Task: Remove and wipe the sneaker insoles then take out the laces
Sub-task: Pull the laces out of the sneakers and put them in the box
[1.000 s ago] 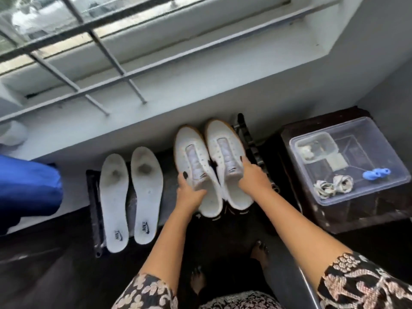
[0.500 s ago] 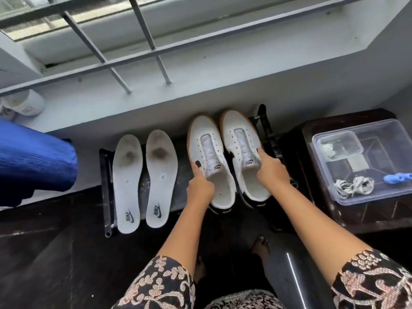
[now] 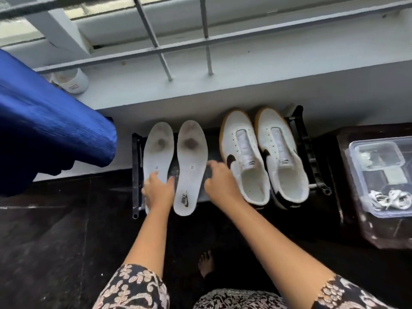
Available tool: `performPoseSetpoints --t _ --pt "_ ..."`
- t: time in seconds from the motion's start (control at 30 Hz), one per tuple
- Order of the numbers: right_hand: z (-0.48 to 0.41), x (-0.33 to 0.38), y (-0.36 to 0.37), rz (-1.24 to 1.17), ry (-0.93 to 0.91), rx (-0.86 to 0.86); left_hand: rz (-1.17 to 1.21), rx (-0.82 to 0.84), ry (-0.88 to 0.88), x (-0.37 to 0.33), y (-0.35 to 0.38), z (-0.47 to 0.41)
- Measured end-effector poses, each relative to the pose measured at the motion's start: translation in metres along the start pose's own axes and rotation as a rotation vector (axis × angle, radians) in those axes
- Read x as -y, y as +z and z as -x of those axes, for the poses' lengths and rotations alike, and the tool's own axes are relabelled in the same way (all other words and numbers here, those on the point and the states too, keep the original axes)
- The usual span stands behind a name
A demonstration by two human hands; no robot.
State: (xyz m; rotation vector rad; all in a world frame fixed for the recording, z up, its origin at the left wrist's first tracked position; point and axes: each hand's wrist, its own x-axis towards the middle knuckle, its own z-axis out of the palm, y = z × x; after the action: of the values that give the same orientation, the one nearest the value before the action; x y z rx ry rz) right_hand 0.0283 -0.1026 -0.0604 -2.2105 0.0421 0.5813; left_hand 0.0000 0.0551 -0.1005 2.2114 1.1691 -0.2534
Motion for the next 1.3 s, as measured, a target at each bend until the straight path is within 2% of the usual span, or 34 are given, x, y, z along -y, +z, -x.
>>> performPoseSetpoints --t 0.1,0.2,0.33,0.6,0.8,1.07,1.23,1.3 --pt "-0.009 -0.006 0.050 0.022 0.104 0.074 -0.086 0.040 -0.076 0.032 -0.019 -0.027" --pt "-0.021 -0.009 0.072 -0.017 0.234 0.045 -0.126 0.143 -0.056 0.048 -0.021 -0.036" --pt "-0.037 -0.006 0.086 -0.078 0.329 -0.059 -0.132 0.157 -0.041 0.049 -0.018 -0.038" --pt "-0.043 -0.008 0.091 -0.130 0.301 -0.116 0.109 0.224 -0.098 0.044 -0.013 -0.039" --pt "-0.042 -0.018 0.084 -0.156 0.278 -0.122 0.195 0.296 -0.075 0.048 -0.009 -0.035" --pt "-0.047 -0.022 0.079 -0.141 0.255 -0.062 0.196 0.284 -0.024 0.050 -0.006 -0.033" --pt "-0.041 -0.015 0.070 -0.054 0.246 -0.020 0.097 0.188 -0.009 0.043 -0.008 -0.022" --pt "-0.035 -0.010 0.065 -0.013 0.238 0.007 0.062 0.207 0.022 0.040 -0.012 -0.017"
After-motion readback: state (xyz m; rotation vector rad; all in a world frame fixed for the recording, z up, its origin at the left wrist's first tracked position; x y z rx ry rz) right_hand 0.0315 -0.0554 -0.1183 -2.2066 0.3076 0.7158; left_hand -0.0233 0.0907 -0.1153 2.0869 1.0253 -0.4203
